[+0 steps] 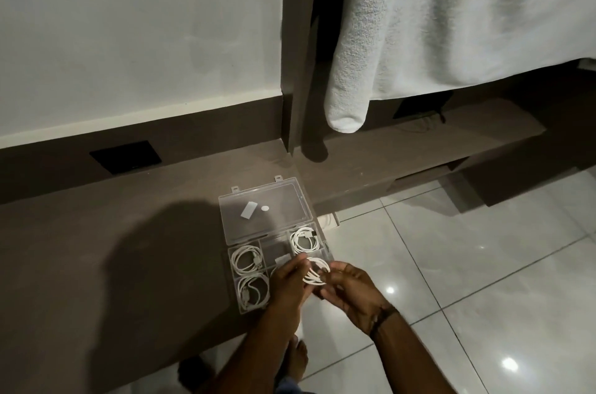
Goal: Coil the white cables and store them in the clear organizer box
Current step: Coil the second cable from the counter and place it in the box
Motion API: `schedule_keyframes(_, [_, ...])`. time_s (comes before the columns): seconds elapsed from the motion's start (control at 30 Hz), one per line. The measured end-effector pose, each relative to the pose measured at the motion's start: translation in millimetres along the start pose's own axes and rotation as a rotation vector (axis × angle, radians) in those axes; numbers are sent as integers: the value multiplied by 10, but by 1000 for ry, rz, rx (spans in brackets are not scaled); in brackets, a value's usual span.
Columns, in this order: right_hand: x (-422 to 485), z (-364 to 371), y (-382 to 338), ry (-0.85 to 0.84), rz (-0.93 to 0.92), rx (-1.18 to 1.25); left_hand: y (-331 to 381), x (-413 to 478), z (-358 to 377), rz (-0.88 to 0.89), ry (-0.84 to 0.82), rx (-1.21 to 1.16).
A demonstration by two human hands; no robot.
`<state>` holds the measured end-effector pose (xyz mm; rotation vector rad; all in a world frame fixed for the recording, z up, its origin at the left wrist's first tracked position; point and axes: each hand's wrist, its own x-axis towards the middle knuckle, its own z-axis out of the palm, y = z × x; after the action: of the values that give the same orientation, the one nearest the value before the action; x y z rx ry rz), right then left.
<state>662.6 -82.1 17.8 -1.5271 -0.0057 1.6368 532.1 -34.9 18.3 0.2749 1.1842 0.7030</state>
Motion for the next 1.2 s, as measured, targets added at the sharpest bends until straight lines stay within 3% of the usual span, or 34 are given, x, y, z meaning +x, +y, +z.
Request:
schedule_keyframes(0.13, [85,12,-89,139,-146,-167,-41,125,-3,24,70,67])
schedule_keyframes(0.3, [166,41,-198,400,-366,-549,-99,207,-65,462,256,916])
schedule_keyframes(0.5, [252,50,-160,486,-481,-849,-151,136,-31,633,323,1151])
schedule_keyframes(0.67, [272,97,-155,441,-531,-1073,-167,150,-31,633,387,1454])
schedule_keyframes(0.93, [341,189,-176,422,-528,-1252,-156,165,-109,757,373,1475])
schedule_keyframes(1.07, [351,226,-137,437,-533,-1300,-180,194,-116,700,385,1625])
schedule_keyframes(1.2, [339,198,-95,402,-669,-1479,-166,179,-88,605,396,1728])
